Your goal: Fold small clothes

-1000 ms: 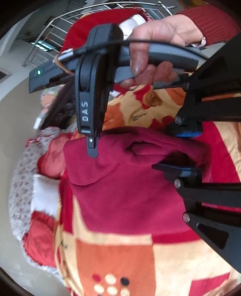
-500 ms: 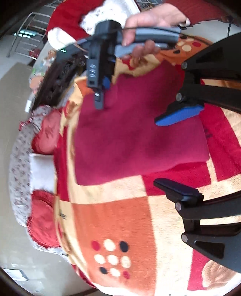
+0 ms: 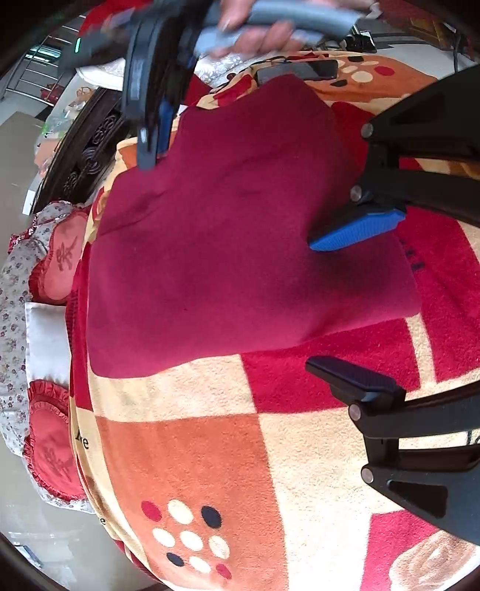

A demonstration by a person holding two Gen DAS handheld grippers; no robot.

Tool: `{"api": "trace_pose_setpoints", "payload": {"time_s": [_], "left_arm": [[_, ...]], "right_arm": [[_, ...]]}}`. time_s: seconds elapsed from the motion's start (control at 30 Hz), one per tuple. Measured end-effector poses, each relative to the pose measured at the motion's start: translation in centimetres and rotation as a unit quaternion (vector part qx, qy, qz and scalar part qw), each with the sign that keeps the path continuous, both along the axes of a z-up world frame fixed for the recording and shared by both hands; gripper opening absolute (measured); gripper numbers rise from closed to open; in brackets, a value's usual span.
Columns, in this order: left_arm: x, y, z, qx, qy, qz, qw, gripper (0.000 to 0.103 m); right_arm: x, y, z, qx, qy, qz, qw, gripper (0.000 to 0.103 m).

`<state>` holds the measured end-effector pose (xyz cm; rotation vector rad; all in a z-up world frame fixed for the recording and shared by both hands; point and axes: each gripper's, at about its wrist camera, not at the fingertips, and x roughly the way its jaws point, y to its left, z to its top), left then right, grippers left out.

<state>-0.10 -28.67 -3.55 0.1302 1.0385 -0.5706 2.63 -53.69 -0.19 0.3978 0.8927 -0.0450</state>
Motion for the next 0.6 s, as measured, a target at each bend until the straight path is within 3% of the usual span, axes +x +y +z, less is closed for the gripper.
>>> {"api": "trace_pose_setpoints", "payload": {"time_s": [0.13, 0.17, 0.2, 0.23, 0.3, 0.37, 0.43, 0.5, 0.6], "left_arm": [[-0.2, 0.1, 0.3, 0.001, -0.003, 0.004, 1.0000, 0.063], [-0.3, 0.1, 0.3, 0.003, -0.003, 0.005, 1.0000, 0.063], [-0.3, 0.1, 0.3, 0.003, -0.003, 0.006, 1.0000, 0.063], [-0.4, 0.1, 0.3, 0.003, -0.001, 0.007, 1.0000, 0.063], [-0.6, 0.3, 0.4, 0.003, -0.001, 0.009, 1.0000, 0.063], [-0.8, 0.4, 0.5, 0.005, -0.004, 0.012, 0.9999, 0.063], [-0.9, 0.3, 0.7, 0.009, -0.004, 0.014, 0.9999, 0.063], [-1.1, 0.4, 1.2, 0.008, -0.014, 0.016, 0.9998, 0.063], [-1.0, 0.6, 1.8, 0.010, -0.027, 0.025, 0.9993, 0.065]], "right_arm": [[-3.1, 2.4, 0.3, 0.018, 0.001, 0.048, 0.999, 0.029], [-3.3, 2.8, -0.3, 0.011, 0.013, 0.050, 0.999, 0.029], [-3.6, 3.1, -1.0, -0.004, 0.028, 0.047, 0.999, 0.021], [-4.1, 3.2, -1.6, -0.016, 0.036, 0.036, 0.999, 0.000], [-6.4, 2.7, -2.3, 0.009, 0.013, 0.010, 1.000, 0.000], [-7.0, 2.5, -3.6, 0.002, 0.024, 0.005, 1.000, 0.000], [-7.1, 1.8, -4.3, 0.025, 0.031, -0.002, 0.999, 0.000], [-7.7, 0.9, -3.1, 0.046, 0.022, -0.018, 0.999, 0.007], [-8.7, 1.4, -0.1, 0.016, -0.017, -0.020, 1.000, 0.010]]}}
